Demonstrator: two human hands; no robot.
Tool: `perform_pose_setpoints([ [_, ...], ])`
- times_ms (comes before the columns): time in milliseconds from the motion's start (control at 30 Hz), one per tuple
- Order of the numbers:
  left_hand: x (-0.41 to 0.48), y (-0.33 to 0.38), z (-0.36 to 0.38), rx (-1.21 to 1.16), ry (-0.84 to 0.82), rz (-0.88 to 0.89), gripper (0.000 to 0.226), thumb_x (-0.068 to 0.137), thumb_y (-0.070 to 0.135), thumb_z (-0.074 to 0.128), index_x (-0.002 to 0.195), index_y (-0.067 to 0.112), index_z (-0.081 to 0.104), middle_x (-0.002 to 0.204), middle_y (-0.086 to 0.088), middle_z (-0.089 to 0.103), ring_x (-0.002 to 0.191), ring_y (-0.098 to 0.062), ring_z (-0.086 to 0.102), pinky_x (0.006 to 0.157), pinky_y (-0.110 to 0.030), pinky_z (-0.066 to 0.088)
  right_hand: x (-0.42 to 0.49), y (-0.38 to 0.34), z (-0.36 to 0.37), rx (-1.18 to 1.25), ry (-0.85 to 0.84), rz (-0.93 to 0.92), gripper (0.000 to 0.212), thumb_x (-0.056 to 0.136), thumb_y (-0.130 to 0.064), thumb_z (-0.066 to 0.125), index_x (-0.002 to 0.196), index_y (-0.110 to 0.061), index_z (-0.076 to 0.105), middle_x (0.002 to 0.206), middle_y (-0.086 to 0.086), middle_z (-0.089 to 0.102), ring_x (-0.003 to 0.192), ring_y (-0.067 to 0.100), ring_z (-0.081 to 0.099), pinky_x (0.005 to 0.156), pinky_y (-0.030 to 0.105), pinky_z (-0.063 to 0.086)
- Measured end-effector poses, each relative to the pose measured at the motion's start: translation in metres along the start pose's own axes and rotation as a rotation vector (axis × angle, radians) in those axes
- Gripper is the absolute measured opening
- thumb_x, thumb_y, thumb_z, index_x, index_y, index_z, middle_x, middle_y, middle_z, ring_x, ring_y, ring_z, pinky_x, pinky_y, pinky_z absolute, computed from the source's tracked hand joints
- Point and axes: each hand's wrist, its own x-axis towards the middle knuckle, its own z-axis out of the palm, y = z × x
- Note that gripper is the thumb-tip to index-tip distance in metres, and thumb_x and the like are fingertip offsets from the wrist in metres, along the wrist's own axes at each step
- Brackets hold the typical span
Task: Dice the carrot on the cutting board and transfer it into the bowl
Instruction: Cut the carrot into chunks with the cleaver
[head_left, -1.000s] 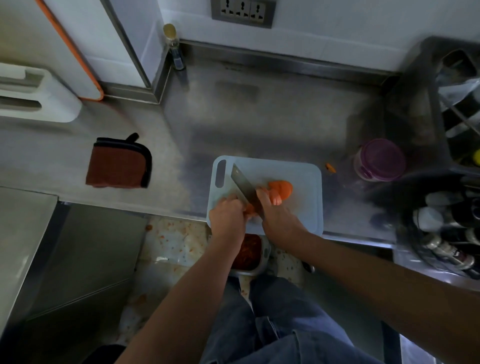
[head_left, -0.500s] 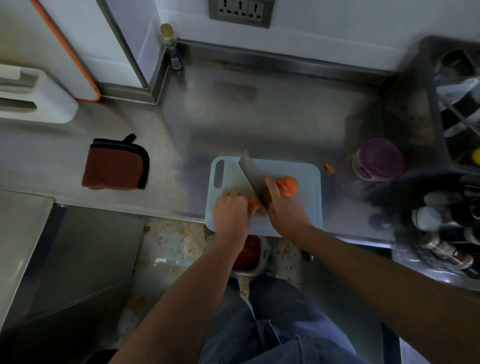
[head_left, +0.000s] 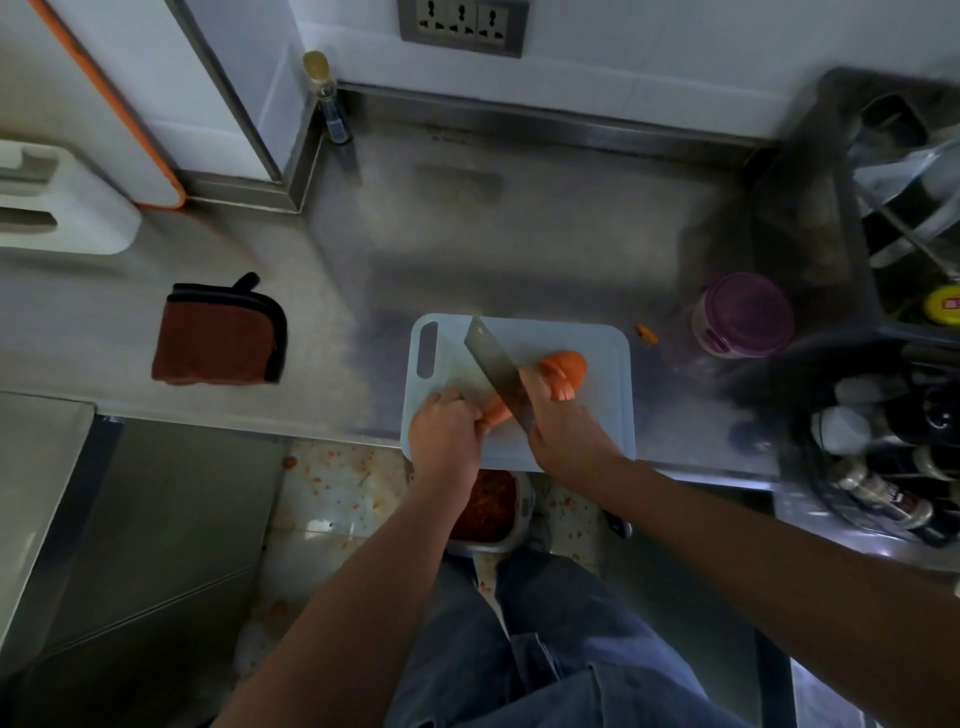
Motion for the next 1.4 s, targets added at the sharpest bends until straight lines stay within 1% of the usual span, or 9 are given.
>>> perform_pose_setpoints([
  [133, 0.004, 0.0, 0.002, -0.005, -0.021, -0.022, 0.023, 0.09, 0.039, 0.062, 0.094, 0.019, 0.073, 0.096, 0.004, 0.06, 0.096, -0.014, 0.053, 0.071, -0.022, 0.033, 0.007, -0.002, 0.006, -0.024, -0.043, 0.025, 0.061, 0.095, -0.006, 0.039, 0.143, -0.033, 0.011, 0.099, 0.012, 0.054, 0.077, 0.024, 0.057, 0.064, 0.04, 0.053],
  [233, 0.006, -0.001, 0.005, -0.008, -0.027, -0.052, 0.027, 0.089, 0.041, 0.062, 0.097, 0.017, 0.069, 0.095, 0.002, 0.062, 0.094, -0.015, 0.054, 0.068, -0.023, 0.033, 0.011, -0.004, 0.01, -0.073, -0.025, 0.009, 0.061, 0.096, -0.004, 0.042, 0.146, -0.023, 0.015, 0.107, 0.014, 0.054, 0.079, 0.024, 0.056, 0.064, 0.039, 0.053],
  [367, 0.006, 0.001, 0.004, -0.015, -0.042, -0.061, 0.028, 0.091, 0.041, 0.058, 0.097, 0.016, 0.069, 0.095, 0.001, 0.061, 0.094, -0.015, 0.053, 0.069, -0.024, 0.032, 0.015, -0.008, 0.011, -0.068, -0.01, 0.011, 0.06, 0.097, -0.004, 0.04, 0.149, -0.022, 0.016, 0.122, 0.016, 0.052, 0.094, 0.028, 0.056, 0.068, 0.038, 0.047],
  [500, 0.005, 0.003, 0.0, -0.044, -0.062, -0.05, 0.03, 0.091, 0.042, 0.057, 0.09, 0.016, 0.073, 0.095, 0.002, 0.059, 0.094, -0.015, 0.051, 0.069, -0.025, 0.034, 0.018, -0.008, 0.008, -0.059, 0.052, -0.011, 0.06, 0.098, -0.007, 0.039, 0.152, -0.018, 0.014, 0.136, 0.019, 0.047, 0.123, 0.04, 0.046, 0.093, 0.049, 0.047],
  [600, 0.004, 0.002, 0.0, -0.017, -0.051, -0.028, 0.024, 0.09, 0.038, 0.062, 0.091, 0.019, 0.075, 0.098, 0.003, 0.06, 0.097, -0.015, 0.052, 0.073, -0.024, 0.037, 0.01, -0.006, 0.002, -0.01, 0.075, -0.046, 0.056, 0.1, -0.007, 0.037, 0.151, -0.018, 0.016, 0.129, 0.019, 0.051, 0.108, 0.039, 0.055, 0.083, 0.046, 0.052],
  [733, 0.004, 0.004, -0.003, -0.014, -0.041, -0.035, 0.023, 0.091, 0.036, 0.062, 0.094, 0.018, 0.074, 0.097, 0.002, 0.059, 0.096, -0.015, 0.051, 0.071, -0.024, 0.033, 0.002, -0.005, 0.001, -0.07, -0.012, -0.047, 0.056, 0.1, -0.009, 0.038, 0.147, -0.027, 0.013, 0.095, 0.009, 0.053, 0.071, 0.018, 0.052, 0.059, 0.033, 0.049],
  [900, 0.003, 0.005, -0.004, -0.032, -0.027, -0.05, 0.023, 0.09, 0.037, 0.063, 0.095, 0.017, 0.072, 0.097, 0.001, 0.06, 0.097, -0.016, 0.052, 0.071, -0.023, 0.033, 0.003, -0.004, 0.008, -0.085, -0.032, -0.025, 0.062, 0.096, -0.003, 0.04, 0.147, -0.025, 0.013, 0.099, 0.008, 0.051, 0.071, 0.017, 0.052, 0.054, 0.025, 0.04],
  [1067, 0.003, 0.004, -0.003, -0.042, -0.024, -0.041, 0.022, 0.09, 0.033, 0.062, 0.093, 0.013, 0.071, 0.096, -0.001, 0.061, 0.096, -0.017, 0.052, 0.073, -0.025, 0.038, 0.01, -0.007, 0.017, -0.105, -0.036, -0.024, 0.066, 0.093, -0.001, 0.043, 0.144, -0.028, 0.011, 0.113, 0.012, 0.051, 0.085, 0.026, 0.059, 0.067, 0.039, 0.054],
  [1400, 0.004, 0.005, -0.003, -0.127, -0.052, -0.103, 0.018, 0.088, 0.031, 0.065, 0.084, 0.017, 0.074, 0.089, 0.002, 0.057, 0.089, -0.012, 0.046, 0.072, -0.024, 0.033, 0.026, -0.009, 0.013, -0.024, 0.067, -0.027, 0.064, 0.095, -0.007, 0.041, 0.148, -0.027, 0.01, 0.116, 0.017, 0.057, 0.101, 0.035, 0.059, 0.082, 0.051, 0.054],
])
